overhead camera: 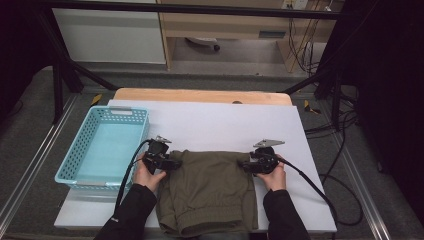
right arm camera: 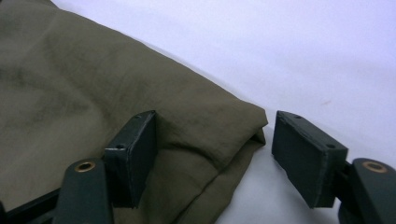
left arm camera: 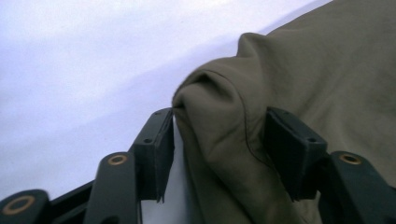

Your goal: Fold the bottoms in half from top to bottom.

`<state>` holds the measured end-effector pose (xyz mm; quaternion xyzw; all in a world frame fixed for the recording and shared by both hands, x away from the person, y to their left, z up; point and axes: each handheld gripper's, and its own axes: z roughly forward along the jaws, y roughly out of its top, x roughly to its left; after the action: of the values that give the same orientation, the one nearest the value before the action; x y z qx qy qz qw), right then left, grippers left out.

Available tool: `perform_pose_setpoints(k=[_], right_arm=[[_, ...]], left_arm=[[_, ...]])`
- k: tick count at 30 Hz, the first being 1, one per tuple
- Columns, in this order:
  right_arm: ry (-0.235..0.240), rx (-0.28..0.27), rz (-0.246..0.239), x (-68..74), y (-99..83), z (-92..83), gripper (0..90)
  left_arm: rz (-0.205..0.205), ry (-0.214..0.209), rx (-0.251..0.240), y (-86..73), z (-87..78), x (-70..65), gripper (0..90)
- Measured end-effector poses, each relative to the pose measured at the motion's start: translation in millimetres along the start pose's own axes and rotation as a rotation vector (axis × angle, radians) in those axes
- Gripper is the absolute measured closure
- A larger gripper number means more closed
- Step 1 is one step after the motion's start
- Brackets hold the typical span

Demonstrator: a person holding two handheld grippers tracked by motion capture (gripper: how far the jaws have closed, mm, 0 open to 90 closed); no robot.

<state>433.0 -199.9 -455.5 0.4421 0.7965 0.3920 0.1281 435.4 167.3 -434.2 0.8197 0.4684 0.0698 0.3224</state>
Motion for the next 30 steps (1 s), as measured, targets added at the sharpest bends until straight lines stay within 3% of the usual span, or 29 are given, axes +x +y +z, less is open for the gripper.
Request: perform_pose_setpoints(k=[5, 8, 9, 12, 17, 19, 26, 30], right_arm=[[0.006, 0.006, -0.01, 3.6, -0.1, -0.7, 46.2], [0.045, 0.019, 0.026, 5.7, 0.1, -2.1, 67.1], [0.065, 0.024, 0.04, 6.7, 0.0, -2.2, 71.2], [0.074, 0.019, 0.038, 7.9, 0.6, -4.9, 84.4], [0.062, -0.029, 0.069, 6.2, 5.1, -10.5, 86.9], [0.035, -0.049, 0.072, 5.3, 6.0, -10.6, 86.9], [-0.027, -0.056, 0.067, 0.7, 7.3, -7.2, 86.9], [-0.035, -0.062, 0.073, -3.4, 10.2, -4.6, 86.8]], left_arm=[[0.004, 0.005, -0.004, 0.4, 3.1, 0.4, 55.4], [-0.002, -0.016, 0.002, 0.4, 3.4, -0.7, 67.2], [-0.003, -0.019, 0.004, 0.5, 3.5, -1.5, 73.7], [0.007, -0.001, -0.002, 1.8, 1.9, -4.4, 81.1], [-0.03, 0.005, -0.056, 5.8, 1.0, 0.8, 83.7], [-0.042, 0.003, -0.074, 8.3, 3.9, 2.8, 83.6], [-0.036, 0.013, -0.087, 19.6, 11.5, 3.1, 83.4], [-0.062, -0.003, -0.094, 21.1, 14.3, 6.8, 83.4]])
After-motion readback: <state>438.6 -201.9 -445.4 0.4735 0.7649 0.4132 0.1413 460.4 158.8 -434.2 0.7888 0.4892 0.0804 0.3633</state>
